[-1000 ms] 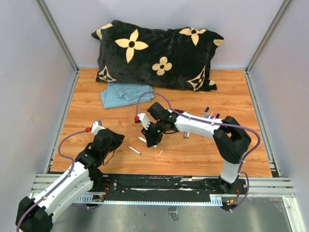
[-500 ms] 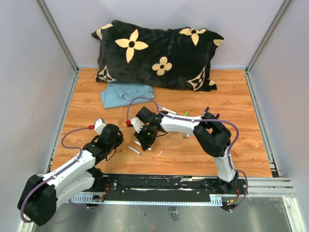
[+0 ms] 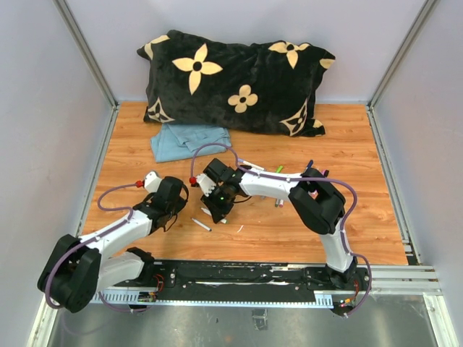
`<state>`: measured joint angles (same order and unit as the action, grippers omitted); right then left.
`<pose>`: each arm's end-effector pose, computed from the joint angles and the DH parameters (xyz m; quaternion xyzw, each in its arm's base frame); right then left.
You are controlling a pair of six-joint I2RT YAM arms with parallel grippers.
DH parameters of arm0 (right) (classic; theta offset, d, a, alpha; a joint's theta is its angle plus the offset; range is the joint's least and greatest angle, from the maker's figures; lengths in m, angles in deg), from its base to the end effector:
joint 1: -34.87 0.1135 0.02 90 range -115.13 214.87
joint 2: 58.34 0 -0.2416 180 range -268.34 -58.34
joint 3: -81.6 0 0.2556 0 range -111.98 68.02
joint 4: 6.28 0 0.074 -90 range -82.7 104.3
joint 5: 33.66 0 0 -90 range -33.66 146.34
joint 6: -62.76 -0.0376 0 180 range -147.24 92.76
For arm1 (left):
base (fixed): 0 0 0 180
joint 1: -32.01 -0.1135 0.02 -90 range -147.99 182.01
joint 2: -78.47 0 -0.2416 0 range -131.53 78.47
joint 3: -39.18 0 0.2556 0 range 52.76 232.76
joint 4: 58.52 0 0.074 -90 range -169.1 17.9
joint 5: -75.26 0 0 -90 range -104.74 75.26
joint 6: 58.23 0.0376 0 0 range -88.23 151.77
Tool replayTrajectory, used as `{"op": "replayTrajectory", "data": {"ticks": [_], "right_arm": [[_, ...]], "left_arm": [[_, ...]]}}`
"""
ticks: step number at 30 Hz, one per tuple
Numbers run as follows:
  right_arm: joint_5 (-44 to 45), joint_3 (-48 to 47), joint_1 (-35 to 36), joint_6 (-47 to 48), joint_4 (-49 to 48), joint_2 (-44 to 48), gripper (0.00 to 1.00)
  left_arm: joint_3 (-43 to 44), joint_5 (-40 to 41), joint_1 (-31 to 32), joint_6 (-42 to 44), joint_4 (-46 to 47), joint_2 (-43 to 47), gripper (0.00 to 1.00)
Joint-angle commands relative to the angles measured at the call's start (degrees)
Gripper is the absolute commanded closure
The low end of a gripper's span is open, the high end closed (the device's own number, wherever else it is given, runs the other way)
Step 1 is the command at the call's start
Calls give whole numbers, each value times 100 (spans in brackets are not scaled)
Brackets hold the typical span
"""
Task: Open the pen caps
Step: Place the pen cap at the center of the board.
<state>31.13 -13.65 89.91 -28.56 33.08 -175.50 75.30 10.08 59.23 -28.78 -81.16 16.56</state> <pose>0.2272 0.3529 0.1384 -0.4754 0.8189 0.3007 0.1136 0.1923 -0.0812 0.1345 -0.3349 0.8529 -0.0954 0.3891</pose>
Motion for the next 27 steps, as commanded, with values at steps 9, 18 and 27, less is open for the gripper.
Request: {"op": "replayTrajectory", "data": {"ticks": [9, 18, 27], "right_arm": [[328, -111, 103, -99, 197, -304, 79], [318, -138, 116, -79, 252, -383, 74], [325, -285, 79, 131, 393, -89, 63]], "left_arm": [[81, 268, -172, -83, 341, -341, 76], [-79, 284, -173, -203, 385, -248, 71], [85, 167, -173, -15, 147, 129, 67]]}}
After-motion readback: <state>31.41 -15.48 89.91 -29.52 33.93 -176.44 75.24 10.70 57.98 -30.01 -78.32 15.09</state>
